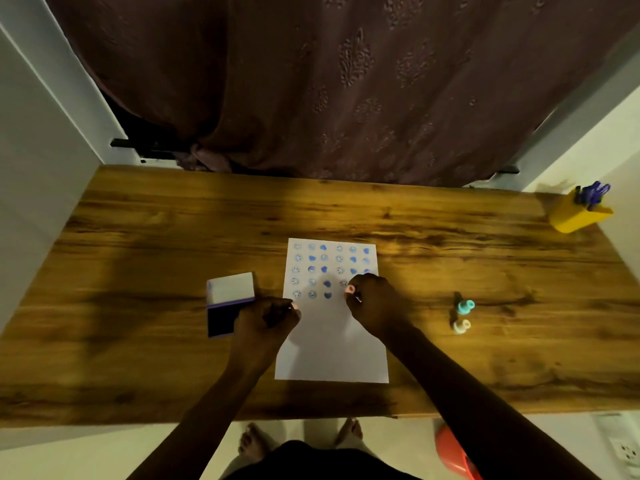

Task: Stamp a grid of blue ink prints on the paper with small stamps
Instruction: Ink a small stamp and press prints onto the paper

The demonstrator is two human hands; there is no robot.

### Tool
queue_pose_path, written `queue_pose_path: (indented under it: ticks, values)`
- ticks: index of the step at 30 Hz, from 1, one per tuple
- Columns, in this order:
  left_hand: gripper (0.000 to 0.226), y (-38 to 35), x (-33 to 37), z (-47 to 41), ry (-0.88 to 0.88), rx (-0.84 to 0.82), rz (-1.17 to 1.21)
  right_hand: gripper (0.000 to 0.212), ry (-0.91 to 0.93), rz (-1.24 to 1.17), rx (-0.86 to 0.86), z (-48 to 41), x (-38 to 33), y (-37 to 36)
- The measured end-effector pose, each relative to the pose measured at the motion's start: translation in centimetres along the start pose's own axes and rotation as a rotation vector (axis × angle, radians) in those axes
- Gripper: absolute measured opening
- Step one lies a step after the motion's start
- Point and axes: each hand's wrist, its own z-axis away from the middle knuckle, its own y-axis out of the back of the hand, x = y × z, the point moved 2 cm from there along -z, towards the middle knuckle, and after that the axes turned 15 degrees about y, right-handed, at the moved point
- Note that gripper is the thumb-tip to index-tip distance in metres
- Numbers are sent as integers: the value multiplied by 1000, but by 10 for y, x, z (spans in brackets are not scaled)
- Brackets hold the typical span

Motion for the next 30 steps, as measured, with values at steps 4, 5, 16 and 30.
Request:
queue_pose_path:
  ticks: [4,5,16,30]
  values:
    - [8,-4,1,-2,26,4,4,29,21,23,-36,-3,1,-4]
    - [8,-5,1,-2,29,2,7,30,21,24,-46,-3,1,-5]
    - [14,-19,-6,-9,63,8,-2,37,-38,81,-92,-1,-1,-14]
    - [27,-36,13,-2,-5,-69,23,38,-88,96,-75,-9,-8,-5]
